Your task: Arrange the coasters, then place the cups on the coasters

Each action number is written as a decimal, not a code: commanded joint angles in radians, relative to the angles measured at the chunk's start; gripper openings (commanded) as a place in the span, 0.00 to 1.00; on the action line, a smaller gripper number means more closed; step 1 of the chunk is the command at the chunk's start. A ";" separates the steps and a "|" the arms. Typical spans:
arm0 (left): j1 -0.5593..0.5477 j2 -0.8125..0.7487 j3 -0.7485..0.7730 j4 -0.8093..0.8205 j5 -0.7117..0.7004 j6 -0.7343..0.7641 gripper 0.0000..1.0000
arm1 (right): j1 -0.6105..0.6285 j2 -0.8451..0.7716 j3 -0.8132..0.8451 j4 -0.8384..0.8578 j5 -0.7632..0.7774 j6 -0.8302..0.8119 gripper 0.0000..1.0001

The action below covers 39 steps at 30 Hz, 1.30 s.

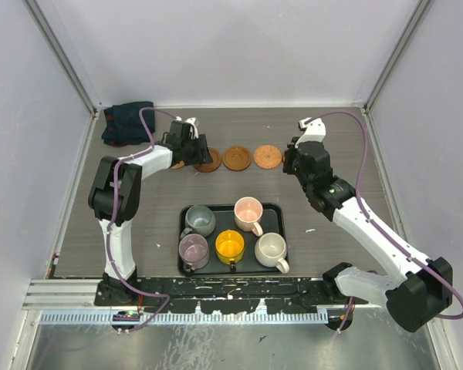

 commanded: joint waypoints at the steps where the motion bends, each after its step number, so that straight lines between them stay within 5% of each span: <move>1: -0.003 -0.008 0.032 0.012 0.025 0.009 0.52 | 0.002 -0.032 0.000 0.033 0.041 0.010 0.01; 39: 0.003 0.138 0.177 -0.014 0.025 -0.008 0.64 | 0.002 0.015 -0.011 0.032 0.059 -0.006 0.01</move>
